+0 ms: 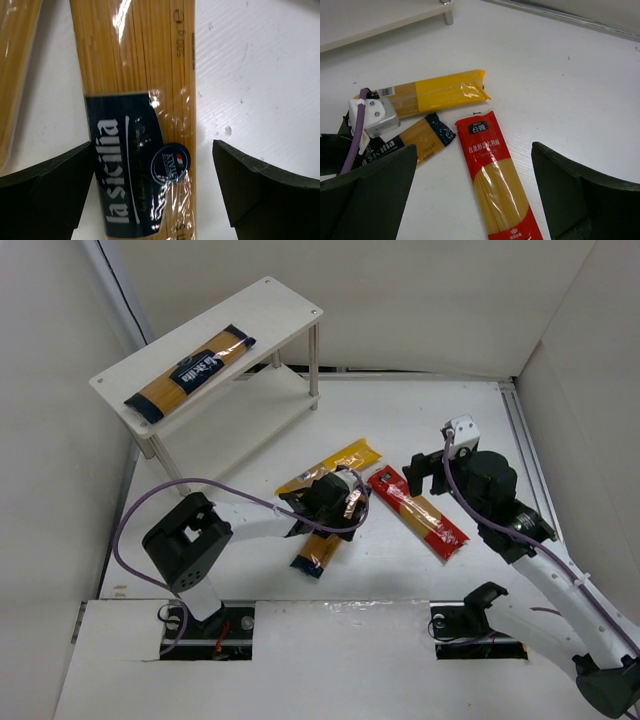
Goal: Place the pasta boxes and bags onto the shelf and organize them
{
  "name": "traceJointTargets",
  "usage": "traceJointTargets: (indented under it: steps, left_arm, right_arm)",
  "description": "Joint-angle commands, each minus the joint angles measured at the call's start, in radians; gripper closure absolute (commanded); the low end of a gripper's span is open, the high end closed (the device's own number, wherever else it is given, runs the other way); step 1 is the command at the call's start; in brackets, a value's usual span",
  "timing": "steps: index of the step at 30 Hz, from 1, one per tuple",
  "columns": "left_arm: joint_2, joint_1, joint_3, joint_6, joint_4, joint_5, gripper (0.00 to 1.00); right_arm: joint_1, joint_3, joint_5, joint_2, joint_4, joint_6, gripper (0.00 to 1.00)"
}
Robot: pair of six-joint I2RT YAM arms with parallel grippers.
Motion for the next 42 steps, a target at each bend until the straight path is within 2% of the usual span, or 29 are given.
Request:
traceJointTargets:
  steps: [1,2,6,7,8,9,10,11,15,17,22,25,26,29,33,36,38,39,41,42]
  left_arm:
    - [0.069,-0.002,0.031,0.002,-0.045,0.007,0.06]
    - [0.083,-0.002,0.041,0.002,-0.060,-0.005,0.13]
    - [0.152,-0.002,0.086,-0.035,-0.140,-0.097,0.62]
    - [0.164,-0.002,0.086,-0.035,-0.151,-0.097,0.67]
    - [0.165,-0.013,0.098,-0.044,-0.162,-0.111,0.79]
    - [0.165,-0.013,0.098,-0.044,-0.162,-0.111,0.79]
    - [0.165,-0.024,0.098,-0.044,-0.162,-0.111,0.95]
    - [0.155,-0.024,0.098,-0.044,-0.162,-0.111,1.00]
    - [0.077,-0.053,0.138,-0.026,-0.162,-0.161,1.00]
    - [0.022,-0.064,0.163,0.031,-0.171,-0.208,1.00]
    - [-0.205,-0.064,0.299,0.282,-0.110,-0.277,1.00]
    - [-0.275,-0.039,0.383,0.437,-0.099,-0.234,1.00]
    - [-0.285,-0.007,0.447,0.463,-0.099,-0.163,1.00]
    - [-0.296,0.030,0.575,0.567,-0.108,-0.148,1.00]
    - [-0.296,0.048,0.763,0.705,-0.105,-0.252,1.00]
    - [-0.296,0.080,0.824,0.833,0.034,-0.283,1.00]
    - [-0.308,0.105,0.809,1.010,0.141,-0.283,1.00]
    - [-0.322,0.122,0.795,1.063,0.259,-0.269,1.00]
    - [-0.303,0.194,0.856,1.141,0.289,-0.243,1.00]
    - [-0.262,0.226,0.911,1.152,0.219,-0.219,1.00]
  right_arm:
    - [-0.014,-0.011,-0.003,-0.025,0.005,0.003,0.00]
    - [-0.014,-0.011,-0.003,-0.035,-0.004,0.003,0.00]
    - [-0.023,-0.011,0.040,-0.058,-0.013,0.003,0.00]
    - [-0.023,-0.021,0.040,-0.073,-0.013,0.003,0.00]
    - [-0.023,-0.021,0.055,-0.085,-0.013,-0.006,0.00]
    - [-0.023,-0.021,0.066,-0.085,-0.013,-0.007,0.00]
    - [-0.034,-0.021,0.066,-0.096,-0.025,-0.007,0.00]
    - [-0.034,-0.021,0.077,-0.108,-0.026,-0.007,0.00]
    - [-0.043,-0.030,0.088,-0.136,-0.045,-0.007,0.00]
    - [-0.043,-0.030,0.097,-0.151,-0.046,-0.016,0.00]
    - [-0.043,-0.048,0.106,-0.208,-0.046,-0.016,0.00]
    - [-0.043,-0.048,0.117,-0.234,-0.064,-0.016,0.00]
    - [-0.043,-0.048,0.117,-0.234,-0.064,-0.016,0.00]
    - [-0.043,-0.059,0.126,-0.260,-0.073,-0.016,0.00]
    - [-0.043,-0.059,0.135,-0.269,-0.073,-0.025,0.00]
    - [-0.043,-0.059,0.135,-0.269,-0.073,-0.034,0.00]
    - [-0.043,-0.059,0.135,-0.259,-0.073,-0.034,0.00]
    - [-0.043,-0.059,0.144,-0.250,-0.073,-0.034,0.00]
    - [-0.043,-0.048,0.144,-0.239,-0.073,-0.034,0.00]
    - [-0.043,-0.048,0.154,-0.228,-0.073,-0.034,0.00]
